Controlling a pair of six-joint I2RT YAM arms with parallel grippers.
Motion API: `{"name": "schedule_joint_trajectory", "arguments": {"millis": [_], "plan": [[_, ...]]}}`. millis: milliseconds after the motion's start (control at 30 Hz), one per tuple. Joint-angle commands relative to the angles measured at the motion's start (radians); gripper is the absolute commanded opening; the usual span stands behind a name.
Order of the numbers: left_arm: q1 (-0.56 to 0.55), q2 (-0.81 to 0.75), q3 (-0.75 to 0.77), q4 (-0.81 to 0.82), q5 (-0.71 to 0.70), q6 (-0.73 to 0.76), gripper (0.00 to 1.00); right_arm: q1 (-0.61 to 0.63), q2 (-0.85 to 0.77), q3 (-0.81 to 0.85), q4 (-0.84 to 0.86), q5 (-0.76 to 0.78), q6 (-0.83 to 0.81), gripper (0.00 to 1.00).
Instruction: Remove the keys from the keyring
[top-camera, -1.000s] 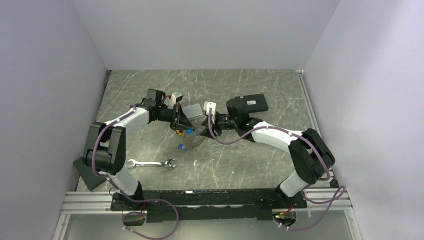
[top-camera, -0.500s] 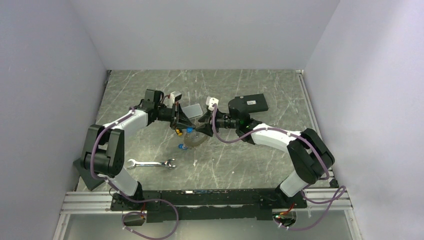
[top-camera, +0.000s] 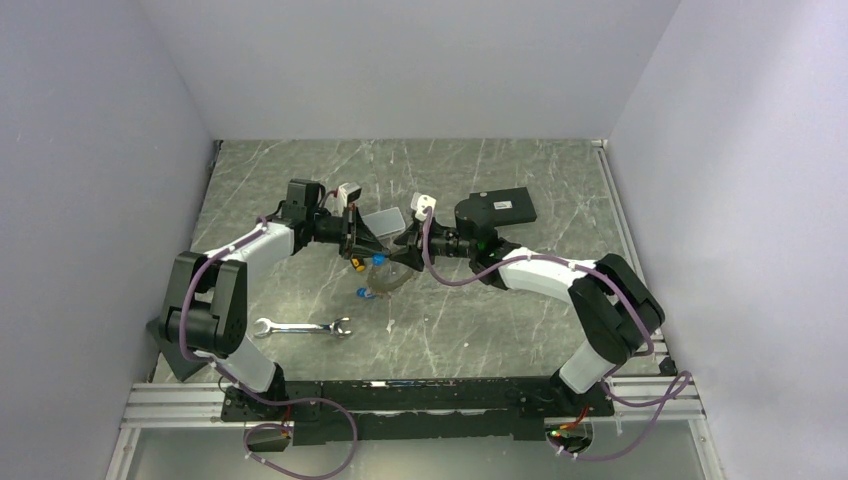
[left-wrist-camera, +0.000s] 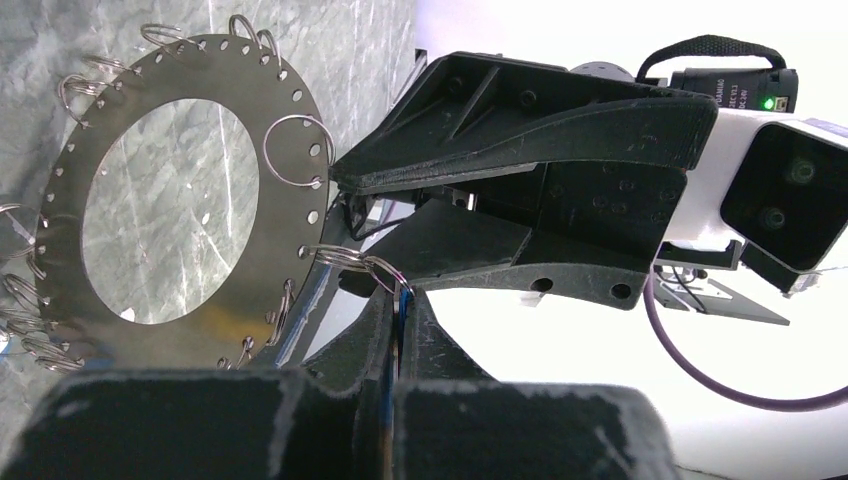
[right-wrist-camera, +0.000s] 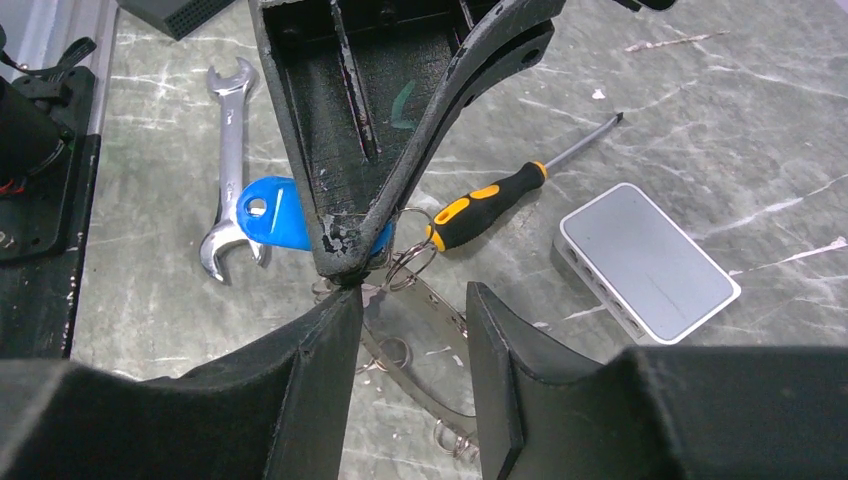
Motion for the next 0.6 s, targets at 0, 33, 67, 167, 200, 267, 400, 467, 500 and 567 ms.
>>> {"name": "schedule_joint_trajectory", "arguments": {"millis": [0, 33, 67, 167, 200, 267, 400, 467, 500, 567], "plan": [[-0.002, -0.043, -0.007, 0.038, 0.055, -0.032, 0.00, 0.004, 0.009, 0.000, 0.089, 0.018, -0.001, 0.44], [-0.002, -0.045, -0.009, 0.042, 0.055, -0.035, 0.00, 0.005, 0.011, 0.000, 0.090, 0.022, -0.007, 0.43], [-0.002, -0.044, -0.010, 0.045, 0.058, -0.037, 0.00, 0.005, 0.012, -0.002, 0.093, 0.028, -0.009, 0.42], [-0.002, -0.047, -0.011, 0.045, 0.060, -0.037, 0.00, 0.004, 0.014, -0.015, 0.116, 0.036, -0.014, 0.34], [-0.002, -0.047, -0.012, 0.046, 0.062, -0.037, 0.00, 0.005, 0.014, -0.018, 0.122, 0.039, -0.017, 0.32], [-0.001, -0.049, -0.014, 0.045, 0.066, -0.038, 0.00, 0.005, 0.011, -0.030, 0.136, 0.046, -0.026, 0.24], [-0.001, -0.049, -0.009, 0.025, 0.068, -0.025, 0.00, 0.003, 0.011, -0.043, 0.154, 0.042, -0.038, 0.23], [0.000, -0.048, -0.008, 0.024, 0.067, -0.025, 0.00, 0.003, 0.008, -0.049, 0.166, 0.019, -0.038, 0.26], [0.000, -0.047, -0.009, 0.025, 0.067, -0.024, 0.00, 0.002, 0.004, -0.051, 0.169, 0.006, -0.038, 0.29], [0.001, -0.047, -0.009, 0.022, 0.066, -0.021, 0.00, 0.004, 0.000, -0.053, 0.171, -0.016, -0.039, 0.35]]}}
